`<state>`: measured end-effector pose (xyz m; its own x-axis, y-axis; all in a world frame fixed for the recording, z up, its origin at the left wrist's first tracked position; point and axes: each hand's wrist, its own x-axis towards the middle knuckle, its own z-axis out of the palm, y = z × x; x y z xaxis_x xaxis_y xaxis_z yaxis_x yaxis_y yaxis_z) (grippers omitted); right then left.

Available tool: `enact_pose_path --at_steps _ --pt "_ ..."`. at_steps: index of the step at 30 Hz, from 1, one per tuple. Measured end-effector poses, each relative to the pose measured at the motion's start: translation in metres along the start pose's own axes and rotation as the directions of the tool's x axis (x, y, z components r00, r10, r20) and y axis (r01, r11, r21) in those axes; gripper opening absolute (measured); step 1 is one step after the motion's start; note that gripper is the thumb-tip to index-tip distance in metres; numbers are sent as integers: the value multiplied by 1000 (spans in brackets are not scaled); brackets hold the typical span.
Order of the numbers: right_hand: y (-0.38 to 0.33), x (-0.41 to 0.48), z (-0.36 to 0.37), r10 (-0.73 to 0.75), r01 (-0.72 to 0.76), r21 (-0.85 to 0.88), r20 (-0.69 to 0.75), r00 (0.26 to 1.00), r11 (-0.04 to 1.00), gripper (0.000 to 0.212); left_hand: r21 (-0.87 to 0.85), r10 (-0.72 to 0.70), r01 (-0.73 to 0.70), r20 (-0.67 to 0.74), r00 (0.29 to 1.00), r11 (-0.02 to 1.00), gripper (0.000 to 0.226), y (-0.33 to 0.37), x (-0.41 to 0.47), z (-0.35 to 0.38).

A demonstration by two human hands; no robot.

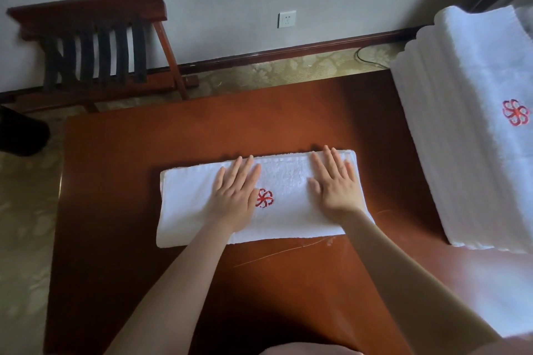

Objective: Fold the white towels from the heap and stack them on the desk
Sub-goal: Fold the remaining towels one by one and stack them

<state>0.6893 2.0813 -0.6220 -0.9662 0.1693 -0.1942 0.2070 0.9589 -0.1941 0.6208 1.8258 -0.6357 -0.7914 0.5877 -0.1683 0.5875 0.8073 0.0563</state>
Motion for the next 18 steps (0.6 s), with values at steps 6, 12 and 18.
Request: enact_pose_path --at_steps 6,12,18 --pt "-58 -1 -3 -24 43 179 -109 994 983 48 -59 21 -22 -16 1000 998 53 2 -3 -12" --pt "-80 -7 22 -5 5 41 21 1000 999 53 -122 88 -102 -116 989 987 51 -26 -35 -10" --pt "-82 -6 22 -15 15 -4 27 1000 1000 57 -57 -160 159 -3 987 986 64 -81 -60 -7"
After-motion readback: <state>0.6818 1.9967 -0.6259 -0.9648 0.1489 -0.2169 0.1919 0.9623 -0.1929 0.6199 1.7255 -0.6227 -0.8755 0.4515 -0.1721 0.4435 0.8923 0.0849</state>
